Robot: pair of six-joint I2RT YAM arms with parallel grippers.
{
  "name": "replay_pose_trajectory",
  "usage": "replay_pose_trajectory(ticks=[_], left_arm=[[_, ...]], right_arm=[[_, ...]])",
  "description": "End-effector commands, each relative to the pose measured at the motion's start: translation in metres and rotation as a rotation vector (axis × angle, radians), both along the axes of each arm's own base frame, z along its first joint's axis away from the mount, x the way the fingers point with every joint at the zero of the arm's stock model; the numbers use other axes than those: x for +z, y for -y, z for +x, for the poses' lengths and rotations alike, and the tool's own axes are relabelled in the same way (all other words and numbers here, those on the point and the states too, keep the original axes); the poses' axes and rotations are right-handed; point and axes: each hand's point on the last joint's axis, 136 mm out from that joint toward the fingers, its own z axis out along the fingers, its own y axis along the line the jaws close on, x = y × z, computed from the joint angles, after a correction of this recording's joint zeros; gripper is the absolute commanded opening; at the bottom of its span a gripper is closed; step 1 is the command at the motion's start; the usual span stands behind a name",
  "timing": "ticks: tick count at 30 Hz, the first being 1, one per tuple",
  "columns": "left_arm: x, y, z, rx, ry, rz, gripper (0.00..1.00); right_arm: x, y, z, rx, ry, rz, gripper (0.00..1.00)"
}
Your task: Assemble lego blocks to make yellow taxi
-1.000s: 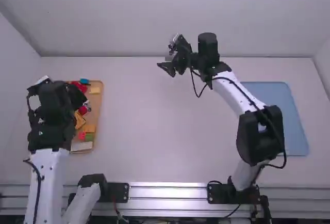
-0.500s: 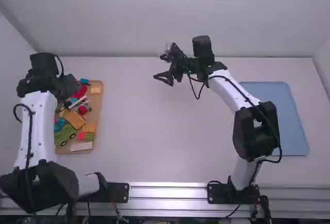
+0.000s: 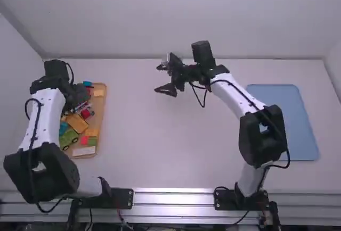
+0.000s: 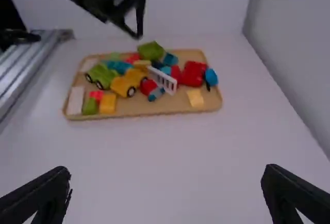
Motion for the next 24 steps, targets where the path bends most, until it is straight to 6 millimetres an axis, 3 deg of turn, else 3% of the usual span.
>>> replay_pose_trajectory(ticks=[1,4,10,16,24], left_arm=[[-0.009,-0.01,-0.009,0.034,-0.005,-0.024,0.99],[-0.017,-0.011,-0.007,-0.026,0.015,-0.108,0.99],[-0.048,-0.03,-0.023,0.056,-0.063,-0.189,1.0],[-0.083,-0.031,-0.015,0.028,-0.129,-0.221,0.99],[-0.121,-0.031,-0.018,0.04,-0.215,-0.275,0.84]], right_arm=[[0.053,-0.002,-0.02,0.103,0.038,0.12,0.99],[0.058,-0.011,-0.019,0.084,0.028,0.123,0.99],[0.06,-0.027,-0.027,0.093,0.057,0.117,0.99],[0.06,-0.033,-0.031,0.098,0.066,0.115,0.99],[0.063,-0.037,-0.032,0.105,0.086,0.123,0.99]])
